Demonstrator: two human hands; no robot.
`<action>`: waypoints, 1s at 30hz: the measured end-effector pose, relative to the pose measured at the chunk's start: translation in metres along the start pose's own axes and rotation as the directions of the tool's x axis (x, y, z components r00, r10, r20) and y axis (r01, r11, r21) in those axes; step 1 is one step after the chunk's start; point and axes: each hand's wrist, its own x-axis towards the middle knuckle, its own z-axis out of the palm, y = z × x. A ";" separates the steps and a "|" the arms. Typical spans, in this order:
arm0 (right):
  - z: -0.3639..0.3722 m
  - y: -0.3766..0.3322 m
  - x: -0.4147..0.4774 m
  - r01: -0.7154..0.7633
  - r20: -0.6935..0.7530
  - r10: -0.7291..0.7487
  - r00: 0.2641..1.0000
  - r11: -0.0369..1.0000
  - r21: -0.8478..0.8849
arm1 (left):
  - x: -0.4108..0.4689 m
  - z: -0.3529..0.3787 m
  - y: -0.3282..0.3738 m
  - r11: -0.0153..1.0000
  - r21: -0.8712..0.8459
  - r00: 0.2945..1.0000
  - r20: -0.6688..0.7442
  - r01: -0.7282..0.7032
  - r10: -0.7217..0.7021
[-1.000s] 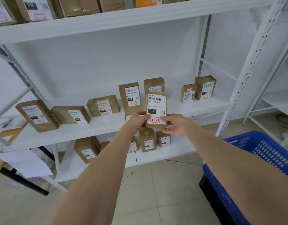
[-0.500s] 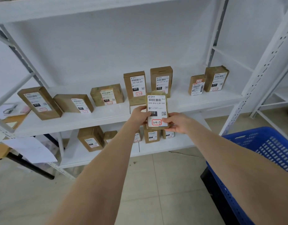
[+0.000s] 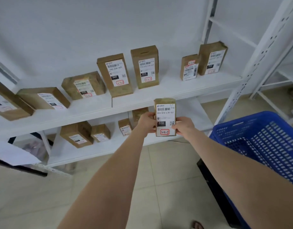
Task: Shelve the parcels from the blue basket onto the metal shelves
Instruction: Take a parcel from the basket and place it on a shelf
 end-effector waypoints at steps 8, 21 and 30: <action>-0.052 0.056 0.093 -0.004 -0.167 -0.012 0.986 0.996 -0.094 | 0.082 0.100 -0.037 0.999 -0.019 0.999 -0.009 0.043 -0.043; -0.030 0.177 0.292 0.040 -0.247 -0.046 0.968 0.999 -0.029 | 0.287 0.183 -0.155 1.000 0.018 0.998 -0.062 -0.002 0.004; -0.010 0.236 0.385 0.117 -0.251 -0.115 0.961 0.993 -0.007 | 0.381 0.212 -0.230 0.995 0.038 0.986 -0.139 -0.092 0.097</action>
